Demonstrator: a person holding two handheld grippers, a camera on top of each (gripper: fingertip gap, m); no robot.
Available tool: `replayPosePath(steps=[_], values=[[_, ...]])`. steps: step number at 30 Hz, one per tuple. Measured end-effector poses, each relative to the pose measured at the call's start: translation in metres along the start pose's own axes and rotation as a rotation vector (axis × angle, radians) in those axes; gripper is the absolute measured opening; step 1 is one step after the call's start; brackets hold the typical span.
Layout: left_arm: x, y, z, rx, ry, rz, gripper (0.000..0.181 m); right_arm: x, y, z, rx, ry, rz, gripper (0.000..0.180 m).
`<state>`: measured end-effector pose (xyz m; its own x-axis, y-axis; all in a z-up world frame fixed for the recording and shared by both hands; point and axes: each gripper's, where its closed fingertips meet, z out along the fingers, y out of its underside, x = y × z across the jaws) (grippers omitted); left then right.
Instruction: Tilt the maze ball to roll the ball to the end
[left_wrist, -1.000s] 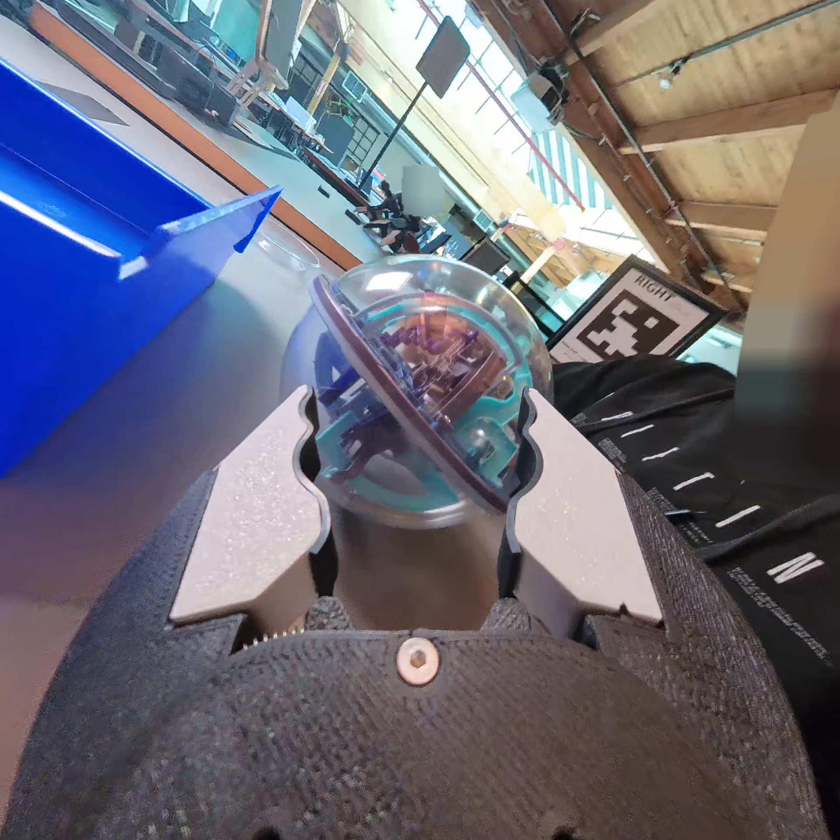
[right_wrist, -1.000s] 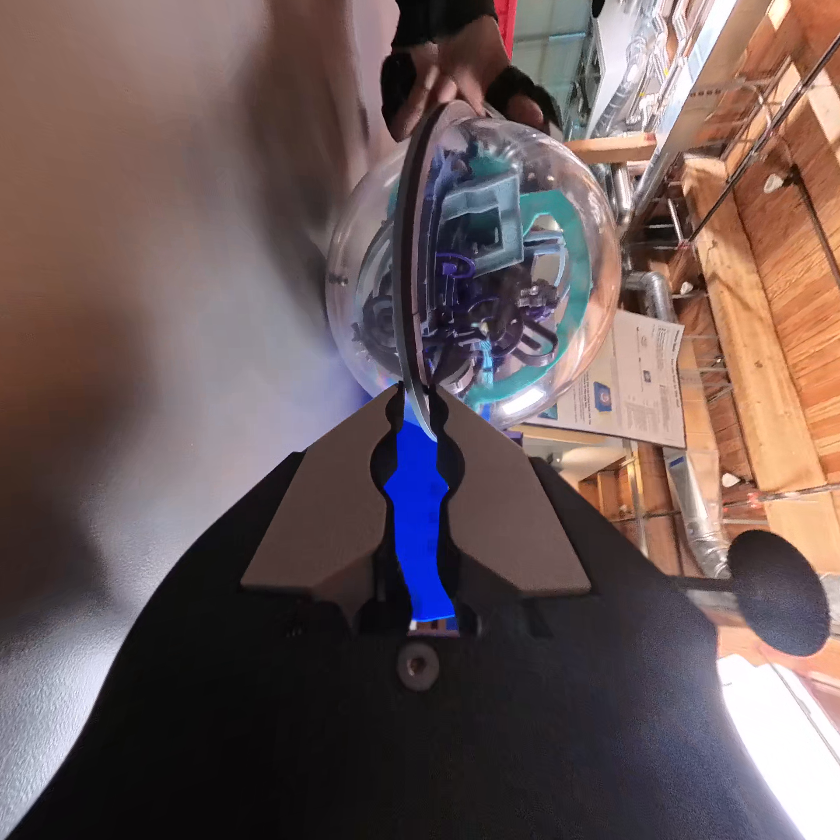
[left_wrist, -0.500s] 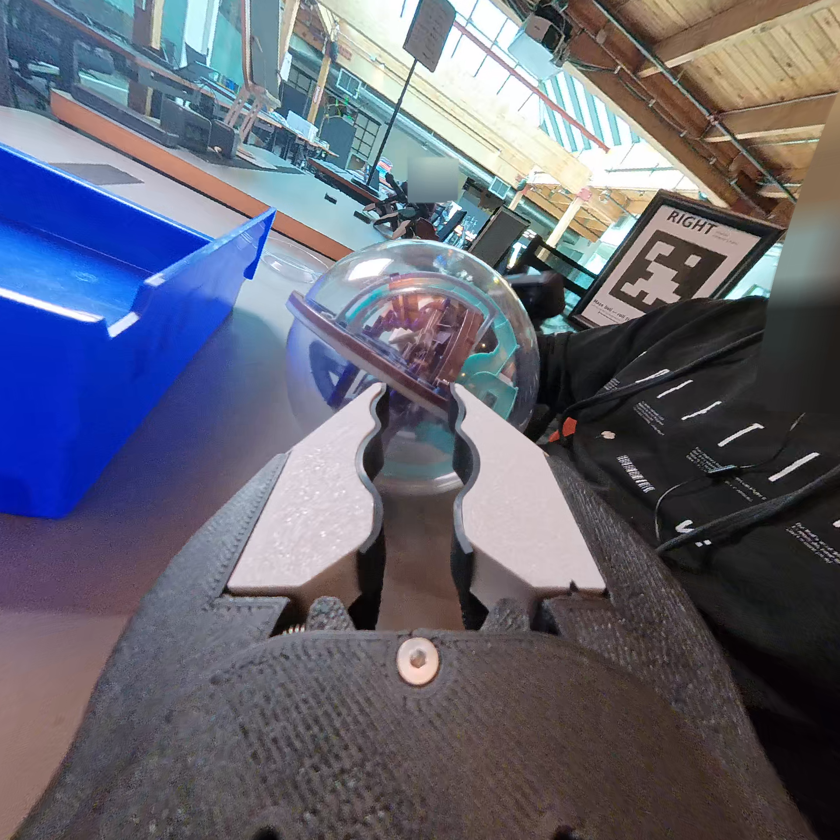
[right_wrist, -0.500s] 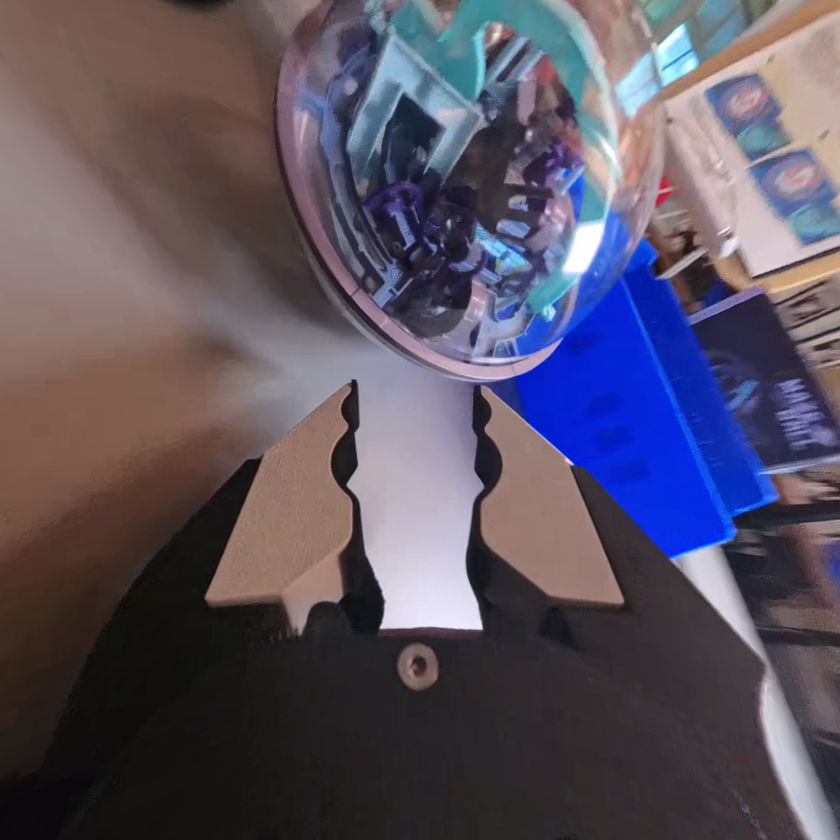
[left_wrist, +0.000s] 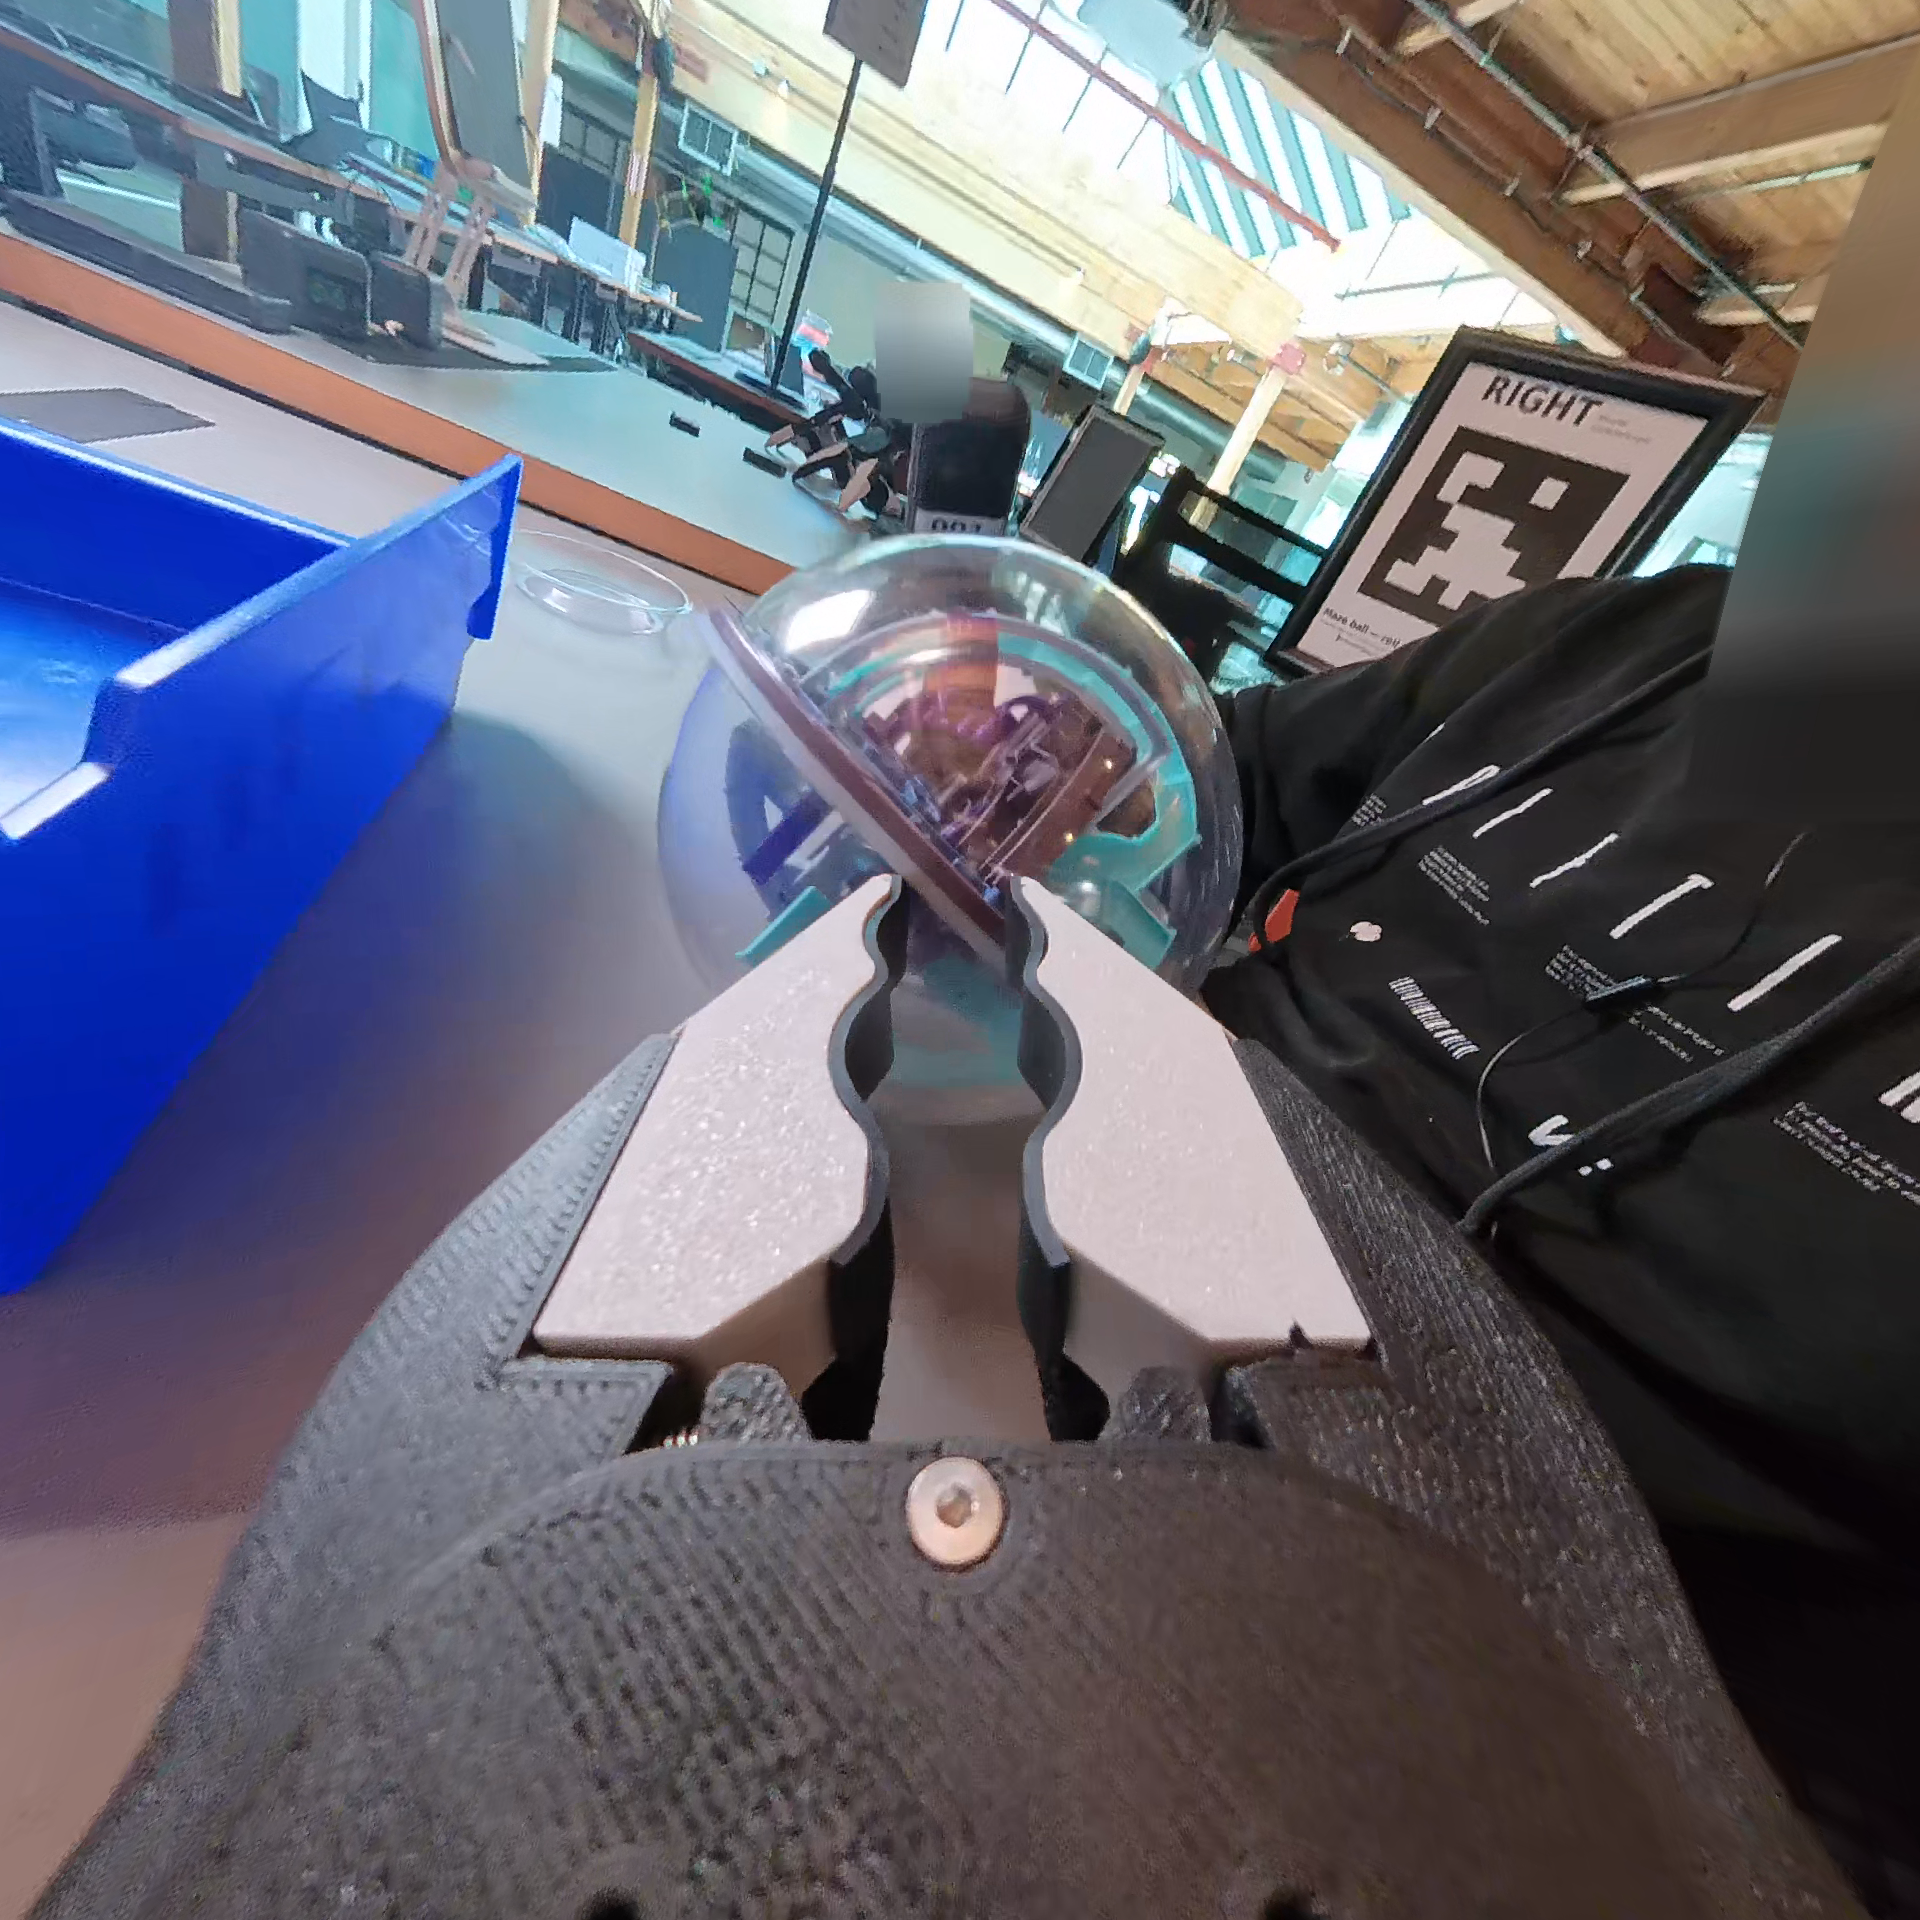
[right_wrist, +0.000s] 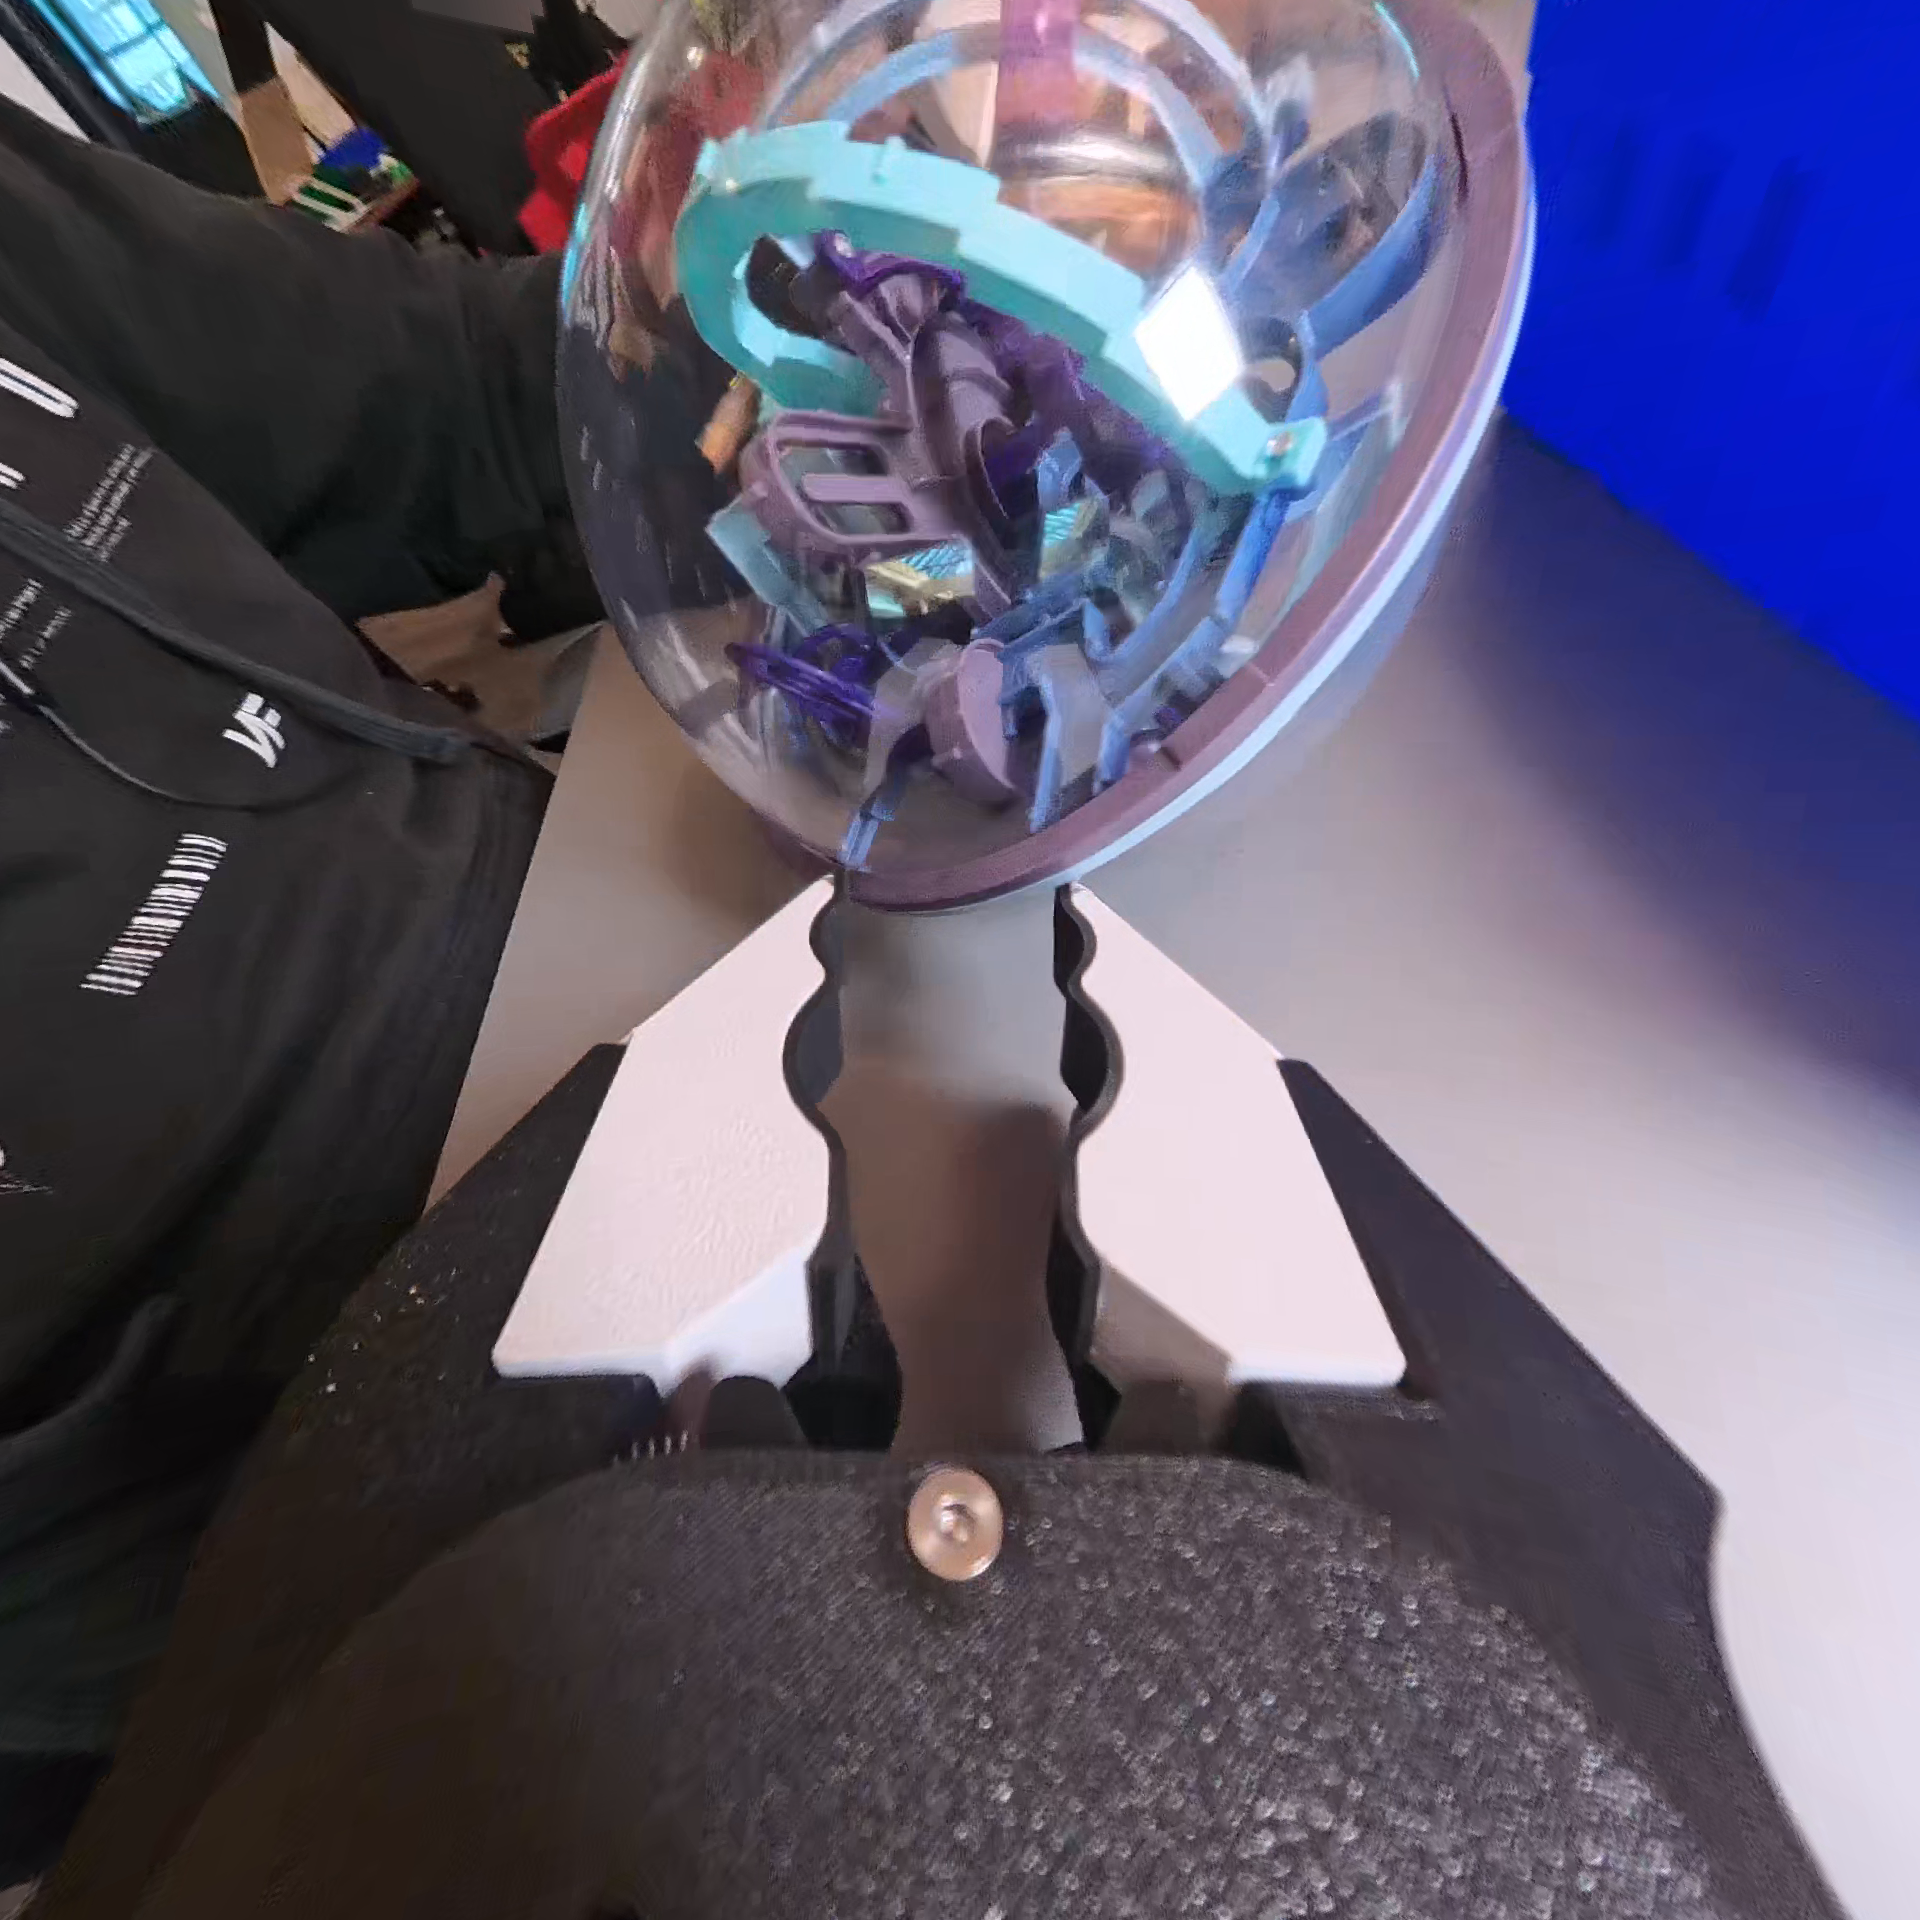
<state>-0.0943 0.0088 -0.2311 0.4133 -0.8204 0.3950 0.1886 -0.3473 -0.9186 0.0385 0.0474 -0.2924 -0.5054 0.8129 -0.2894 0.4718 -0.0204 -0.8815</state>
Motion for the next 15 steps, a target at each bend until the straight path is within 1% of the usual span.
replayPosePath(steps=[3,10,15], values=[[0.004,-0.002,0.0,0.008,0.017,0.009,0.015,-0.003,0.001,0.002,-0.007,-0.019,0.011,0.031],[0.009,-0.008,0.0,0.029,0.015,0.032,0.016,-0.002,-0.01,-0.006,0.07,-0.017,0.003,0.008],[0.009,-0.012,0.001,0.036,-0.006,0.058,0.016,-0.001,-0.018,-0.011,0.117,-0.002,-0.015,0.006]])
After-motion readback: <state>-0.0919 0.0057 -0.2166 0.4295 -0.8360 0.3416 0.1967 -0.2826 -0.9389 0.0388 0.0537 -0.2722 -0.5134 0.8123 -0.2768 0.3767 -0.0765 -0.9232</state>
